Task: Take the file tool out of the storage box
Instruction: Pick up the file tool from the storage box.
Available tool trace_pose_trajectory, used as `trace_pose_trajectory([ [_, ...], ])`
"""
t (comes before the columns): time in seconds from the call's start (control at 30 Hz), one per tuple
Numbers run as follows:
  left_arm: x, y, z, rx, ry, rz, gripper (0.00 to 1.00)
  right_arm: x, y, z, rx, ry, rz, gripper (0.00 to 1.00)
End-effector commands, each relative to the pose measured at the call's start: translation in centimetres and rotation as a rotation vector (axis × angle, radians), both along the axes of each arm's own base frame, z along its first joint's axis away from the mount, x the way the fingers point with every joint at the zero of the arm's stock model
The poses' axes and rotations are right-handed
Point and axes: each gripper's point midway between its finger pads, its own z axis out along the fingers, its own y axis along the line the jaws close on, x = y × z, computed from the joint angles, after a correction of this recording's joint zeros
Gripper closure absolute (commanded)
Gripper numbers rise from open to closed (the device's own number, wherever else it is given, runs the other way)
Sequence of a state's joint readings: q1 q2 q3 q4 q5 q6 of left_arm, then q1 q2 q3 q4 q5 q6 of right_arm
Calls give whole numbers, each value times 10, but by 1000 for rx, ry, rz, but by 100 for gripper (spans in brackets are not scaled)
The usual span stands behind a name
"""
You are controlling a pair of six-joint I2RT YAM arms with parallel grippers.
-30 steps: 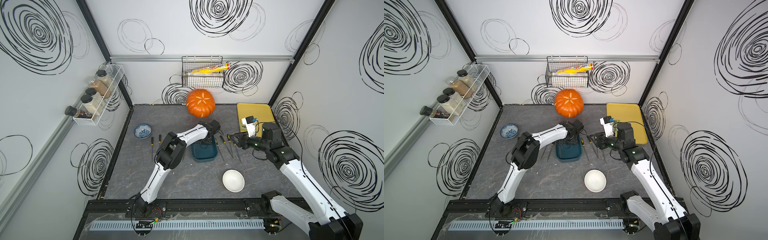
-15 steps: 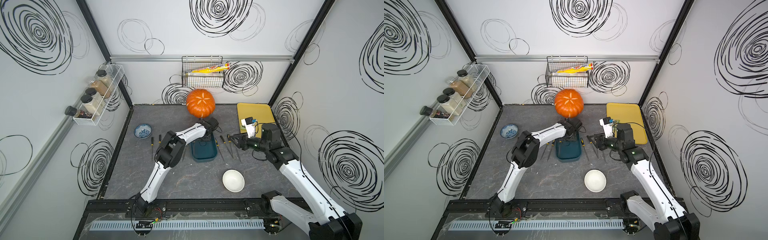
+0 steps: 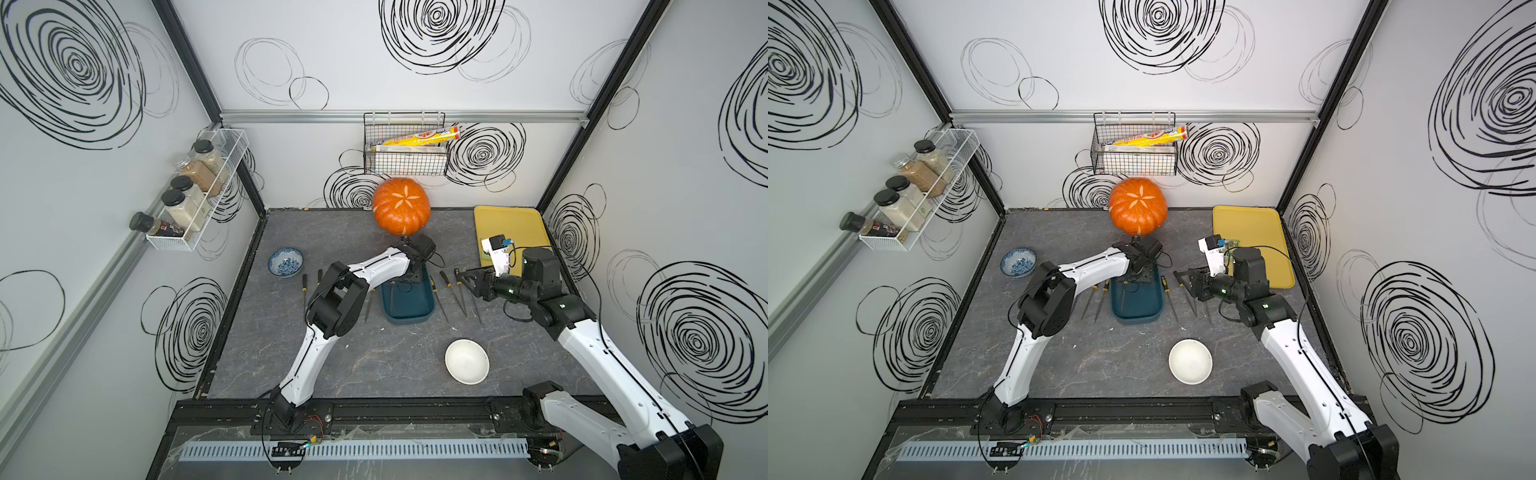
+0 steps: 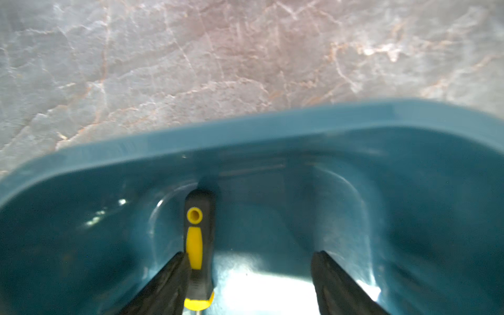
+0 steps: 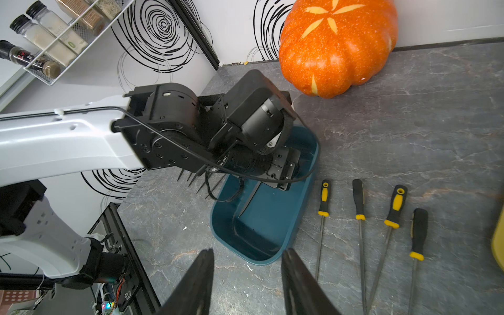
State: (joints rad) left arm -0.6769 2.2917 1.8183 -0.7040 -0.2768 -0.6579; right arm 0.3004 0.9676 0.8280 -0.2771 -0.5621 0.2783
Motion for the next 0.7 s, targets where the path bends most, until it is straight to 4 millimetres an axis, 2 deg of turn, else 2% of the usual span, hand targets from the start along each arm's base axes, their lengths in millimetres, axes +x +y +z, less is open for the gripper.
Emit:
trace_pose_trajectory([
  [0.0,-10,-9,8,-35,14,-34,21,1,3,0,13,-3,13,55],
  [0.27,0,12,12,71,-24,12,19,2,3,-7,8,13,11,55],
  [0.33,0,7,6,20,-5,-11,19,3,4,-7,9,16,13,55],
  [0.47,2,10,-12,-53,61,-20,19,3,3,-7,4,12,8,55],
  [0.57,3,1,-19,-125,81,-52,21,3,3,-7,8,11,9,54],
  [0.67,2,6,-29,-89,102,-45,24,3,3,-8,8,15,10,54],
])
